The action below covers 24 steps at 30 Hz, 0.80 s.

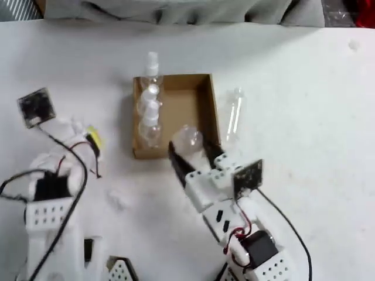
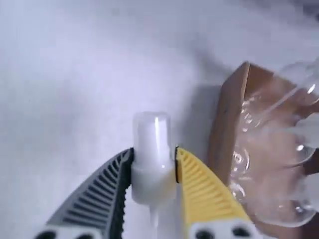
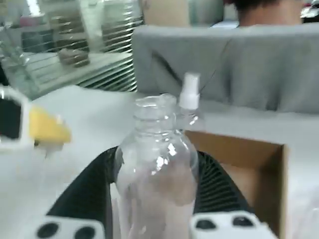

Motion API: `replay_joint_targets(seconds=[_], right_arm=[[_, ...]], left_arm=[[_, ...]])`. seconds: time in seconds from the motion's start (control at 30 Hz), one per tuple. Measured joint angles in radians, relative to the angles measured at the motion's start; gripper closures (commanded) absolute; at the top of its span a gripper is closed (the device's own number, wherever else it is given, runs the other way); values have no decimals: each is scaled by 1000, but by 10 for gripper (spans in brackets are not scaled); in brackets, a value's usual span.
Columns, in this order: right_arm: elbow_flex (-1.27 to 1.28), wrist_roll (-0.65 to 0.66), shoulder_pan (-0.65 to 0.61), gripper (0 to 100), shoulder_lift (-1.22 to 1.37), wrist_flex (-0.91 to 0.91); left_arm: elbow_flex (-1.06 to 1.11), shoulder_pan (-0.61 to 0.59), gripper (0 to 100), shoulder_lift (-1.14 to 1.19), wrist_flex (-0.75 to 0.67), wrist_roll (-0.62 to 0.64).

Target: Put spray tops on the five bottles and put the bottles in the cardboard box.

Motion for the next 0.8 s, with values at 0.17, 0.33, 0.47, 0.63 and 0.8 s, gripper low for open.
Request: replay_joint_targets(seconds=[0.17, 0.33, 0.47, 0.63, 0.8], right_arm=[[17, 0, -72, 982, 0, 5], [48, 0, -103, 982, 0, 5], [77, 5, -104, 982, 0, 5], [92, 44, -104, 982, 2, 5], [95, 46, -103, 982, 2, 5]], left_arm=[[0, -12, 980, -226, -26, 0], [0, -12, 980, -430, -169, 0], [0, -12, 980, -503, -324, 0], [-2, -12, 980, -516, -508, 0], [-87, 83, 980, -516, -519, 0]])
